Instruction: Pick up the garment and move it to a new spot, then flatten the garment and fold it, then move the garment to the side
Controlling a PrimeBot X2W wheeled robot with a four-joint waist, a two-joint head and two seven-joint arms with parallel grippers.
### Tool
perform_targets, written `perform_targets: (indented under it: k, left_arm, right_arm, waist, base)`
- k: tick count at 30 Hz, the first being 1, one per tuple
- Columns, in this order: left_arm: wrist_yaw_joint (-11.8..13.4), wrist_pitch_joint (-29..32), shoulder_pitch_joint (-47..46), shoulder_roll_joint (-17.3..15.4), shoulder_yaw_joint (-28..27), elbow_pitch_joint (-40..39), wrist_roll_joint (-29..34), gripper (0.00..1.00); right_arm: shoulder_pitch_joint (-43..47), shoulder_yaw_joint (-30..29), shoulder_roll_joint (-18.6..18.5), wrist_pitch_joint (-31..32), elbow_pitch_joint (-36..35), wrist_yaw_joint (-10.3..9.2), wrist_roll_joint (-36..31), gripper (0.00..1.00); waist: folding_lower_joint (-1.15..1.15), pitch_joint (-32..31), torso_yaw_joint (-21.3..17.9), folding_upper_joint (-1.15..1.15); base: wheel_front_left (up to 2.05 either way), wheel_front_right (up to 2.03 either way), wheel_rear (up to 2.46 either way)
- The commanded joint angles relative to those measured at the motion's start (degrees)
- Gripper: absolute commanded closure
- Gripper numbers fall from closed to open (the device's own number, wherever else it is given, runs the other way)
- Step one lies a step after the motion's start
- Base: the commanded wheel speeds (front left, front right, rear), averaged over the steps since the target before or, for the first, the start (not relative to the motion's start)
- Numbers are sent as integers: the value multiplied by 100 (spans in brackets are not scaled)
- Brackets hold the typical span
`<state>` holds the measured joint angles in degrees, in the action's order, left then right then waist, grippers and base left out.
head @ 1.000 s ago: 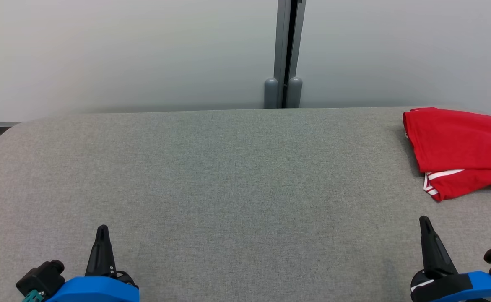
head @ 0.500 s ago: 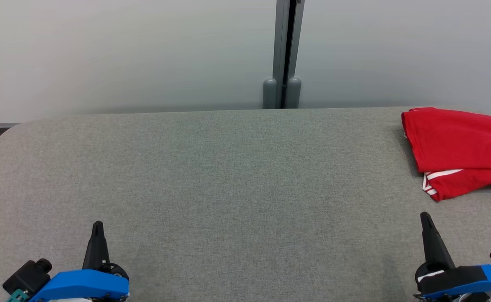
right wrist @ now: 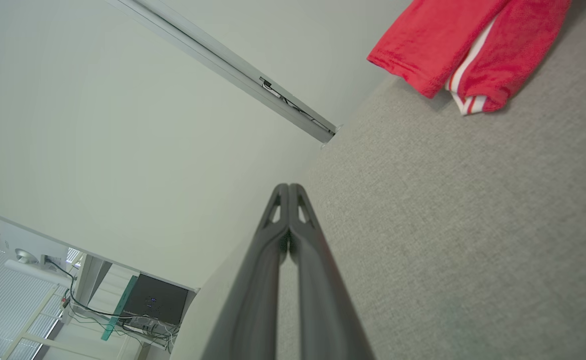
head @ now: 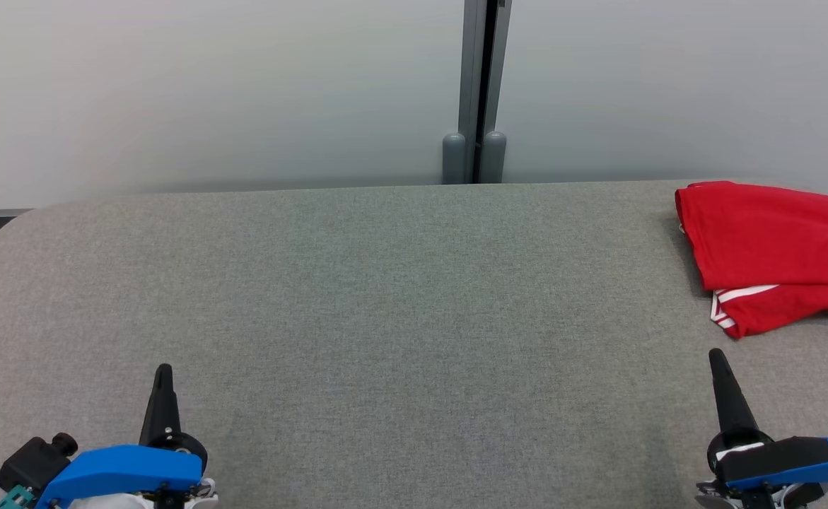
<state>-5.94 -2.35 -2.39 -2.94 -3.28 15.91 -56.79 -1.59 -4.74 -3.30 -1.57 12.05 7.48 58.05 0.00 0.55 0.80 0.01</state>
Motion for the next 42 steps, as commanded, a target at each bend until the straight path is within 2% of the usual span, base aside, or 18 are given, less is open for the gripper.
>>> perform_targets:
  k: [1, 23, 42]
  left_arm:
    - [-26, 39, -138, -4, -53, -83, -164, 100]
    - [-83, 378, -257, 1, -161, -129, -1488, 100]
    - [-131, 612, -328, 4, -248, -160, -2395, 100]
  right_arm:
    - [-135, -33, -4, 34, -32, 1, 166, 100]
    - [-283, -93, 16, 347, 58, 2, 1443, 100]
    - [-376, -136, 30, 554, 119, 2, 2312, 100]
  waist:
    - [0, -1, -1, -1]
    - [0, -12, -27, -1]
    - [0, -22, -48, -1]
  base:
    - [0, 0, 0]
    - [0, 0, 0]
    - [0, 0, 0]
